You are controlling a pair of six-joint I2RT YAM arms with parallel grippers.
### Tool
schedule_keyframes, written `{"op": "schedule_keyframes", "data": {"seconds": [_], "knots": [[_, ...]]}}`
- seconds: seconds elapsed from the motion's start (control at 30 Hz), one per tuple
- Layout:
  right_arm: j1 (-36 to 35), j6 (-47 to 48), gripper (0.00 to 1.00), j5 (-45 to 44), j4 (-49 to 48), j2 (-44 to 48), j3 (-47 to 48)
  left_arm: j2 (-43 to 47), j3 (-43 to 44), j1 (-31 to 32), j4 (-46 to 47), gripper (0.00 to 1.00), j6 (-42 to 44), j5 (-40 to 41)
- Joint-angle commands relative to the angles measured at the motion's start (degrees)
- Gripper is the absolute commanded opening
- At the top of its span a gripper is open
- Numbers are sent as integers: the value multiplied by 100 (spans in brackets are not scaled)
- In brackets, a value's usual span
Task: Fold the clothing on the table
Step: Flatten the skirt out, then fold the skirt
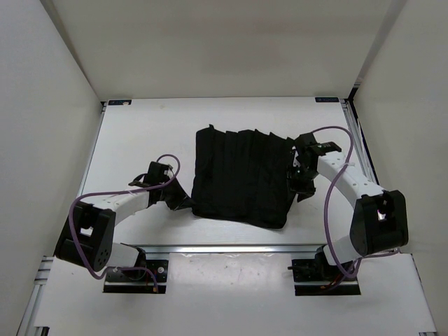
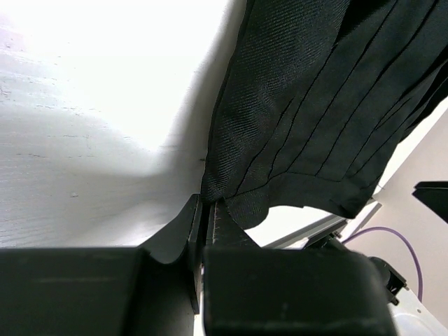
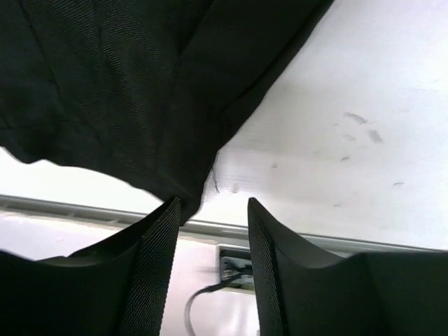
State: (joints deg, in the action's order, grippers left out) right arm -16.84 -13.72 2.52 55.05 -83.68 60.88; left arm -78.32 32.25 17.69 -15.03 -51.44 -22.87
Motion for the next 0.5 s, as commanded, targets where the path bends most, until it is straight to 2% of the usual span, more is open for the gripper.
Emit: {"op": "schedule_keyframes", "data": {"seconds": [0.0, 0.1, 0.23, 0.47], "knots": [[163, -473, 48, 466, 86, -27, -84, 80, 97, -3, -44, 0, 46, 90], [417, -737, 47, 915, -230, 150, -392, 46, 132, 15, 0, 0, 38, 99], [777, -887, 46, 1417, -477, -121, -989, 2, 185, 41, -44, 0, 99, 29], [1113, -1274, 45, 2111, -1084, -228, -1316, -104, 238, 121, 8, 0, 90, -33]]}}
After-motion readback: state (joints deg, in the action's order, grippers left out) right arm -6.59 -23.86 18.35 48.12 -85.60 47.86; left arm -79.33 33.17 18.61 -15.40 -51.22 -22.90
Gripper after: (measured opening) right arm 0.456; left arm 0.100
